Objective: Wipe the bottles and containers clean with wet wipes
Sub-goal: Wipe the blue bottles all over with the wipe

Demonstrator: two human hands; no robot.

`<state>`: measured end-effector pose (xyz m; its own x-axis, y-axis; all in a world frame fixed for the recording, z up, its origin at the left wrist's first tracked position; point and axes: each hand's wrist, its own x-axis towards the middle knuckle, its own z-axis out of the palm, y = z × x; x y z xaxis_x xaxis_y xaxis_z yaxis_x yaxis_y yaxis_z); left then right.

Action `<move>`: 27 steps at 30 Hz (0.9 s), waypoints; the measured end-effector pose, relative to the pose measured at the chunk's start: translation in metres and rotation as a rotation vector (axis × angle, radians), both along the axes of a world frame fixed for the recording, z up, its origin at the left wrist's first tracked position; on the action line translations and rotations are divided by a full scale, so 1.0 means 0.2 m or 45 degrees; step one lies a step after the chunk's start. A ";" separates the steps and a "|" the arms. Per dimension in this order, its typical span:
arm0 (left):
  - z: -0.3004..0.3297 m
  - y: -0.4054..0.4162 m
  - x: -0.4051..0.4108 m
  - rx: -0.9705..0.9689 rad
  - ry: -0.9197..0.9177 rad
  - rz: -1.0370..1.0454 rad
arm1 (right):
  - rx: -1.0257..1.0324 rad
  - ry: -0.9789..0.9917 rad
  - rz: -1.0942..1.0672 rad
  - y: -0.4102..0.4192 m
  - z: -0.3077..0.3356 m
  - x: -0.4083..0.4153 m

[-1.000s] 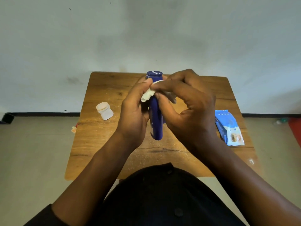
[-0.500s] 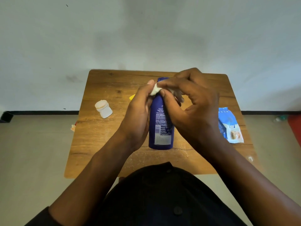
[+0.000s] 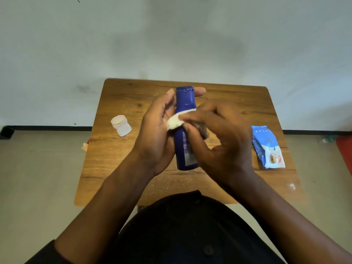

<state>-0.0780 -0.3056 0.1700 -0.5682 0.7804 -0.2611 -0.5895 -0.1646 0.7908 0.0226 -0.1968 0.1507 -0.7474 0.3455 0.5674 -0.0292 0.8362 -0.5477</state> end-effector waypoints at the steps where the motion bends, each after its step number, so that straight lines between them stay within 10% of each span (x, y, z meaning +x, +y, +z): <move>1: 0.00 0.00 0.01 -0.005 -0.019 -0.007 | 0.004 0.031 -0.046 0.01 0.02 -0.03; 27: -0.01 0.03 -0.02 -0.002 -0.236 0.260 | -0.189 0.013 0.106 0.02 -0.01 -0.04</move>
<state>-0.0821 -0.3001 0.1675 -0.6559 0.6542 -0.3765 -0.6791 -0.2938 0.6727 0.0148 -0.1934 0.1479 -0.7712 0.3632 0.5228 -0.1013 0.7408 -0.6641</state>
